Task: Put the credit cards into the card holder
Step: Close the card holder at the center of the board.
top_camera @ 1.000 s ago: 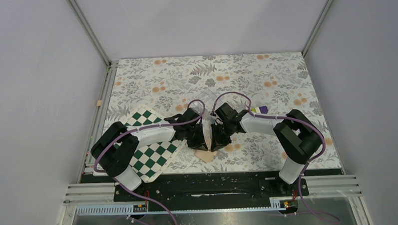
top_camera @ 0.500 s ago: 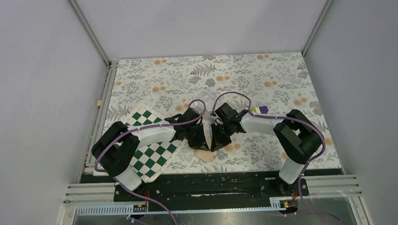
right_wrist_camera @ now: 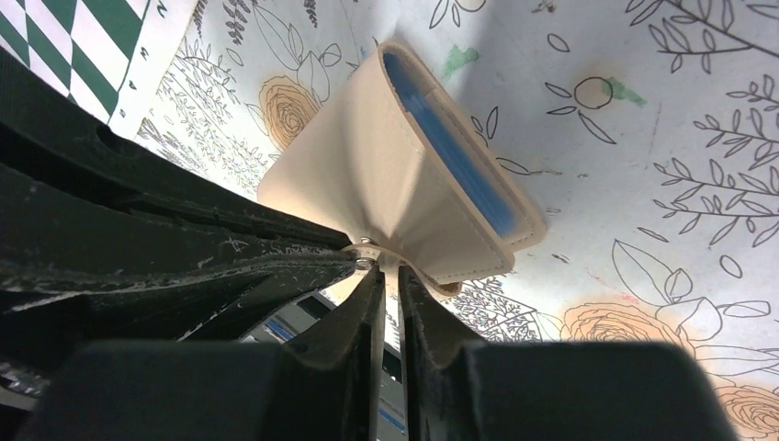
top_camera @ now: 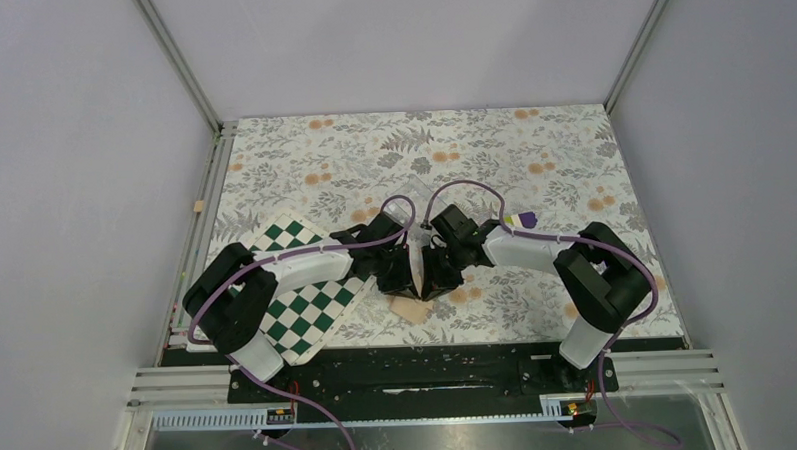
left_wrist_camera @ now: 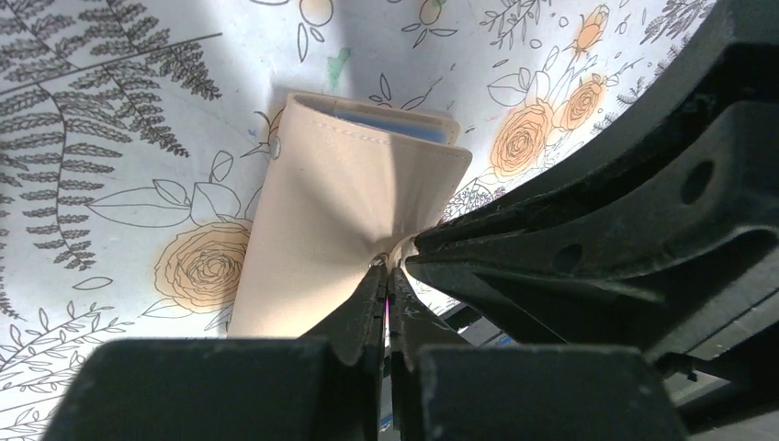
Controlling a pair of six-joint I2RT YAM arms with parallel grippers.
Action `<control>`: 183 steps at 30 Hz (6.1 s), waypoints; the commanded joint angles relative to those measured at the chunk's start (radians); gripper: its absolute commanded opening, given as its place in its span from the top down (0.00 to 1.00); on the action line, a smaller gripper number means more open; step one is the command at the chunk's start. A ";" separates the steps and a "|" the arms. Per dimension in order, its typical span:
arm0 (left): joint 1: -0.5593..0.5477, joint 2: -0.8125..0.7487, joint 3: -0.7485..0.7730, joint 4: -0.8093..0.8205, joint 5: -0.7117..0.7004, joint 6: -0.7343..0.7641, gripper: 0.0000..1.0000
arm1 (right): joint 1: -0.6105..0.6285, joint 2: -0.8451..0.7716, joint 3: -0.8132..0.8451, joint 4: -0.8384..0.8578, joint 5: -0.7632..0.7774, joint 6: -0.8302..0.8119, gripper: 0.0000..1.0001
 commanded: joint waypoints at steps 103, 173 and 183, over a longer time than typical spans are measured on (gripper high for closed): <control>0.006 -0.038 0.060 -0.129 -0.176 0.043 1.00 | 0.066 0.157 0.163 -0.128 0.233 -0.042 1.00; 0.007 -0.027 -0.044 -0.049 -0.115 0.021 1.00 | 0.066 0.151 0.176 -0.130 0.185 -0.046 1.00; 0.006 -0.015 -0.033 -0.086 -0.159 0.002 1.00 | 0.066 0.094 0.170 -0.118 0.158 -0.056 1.00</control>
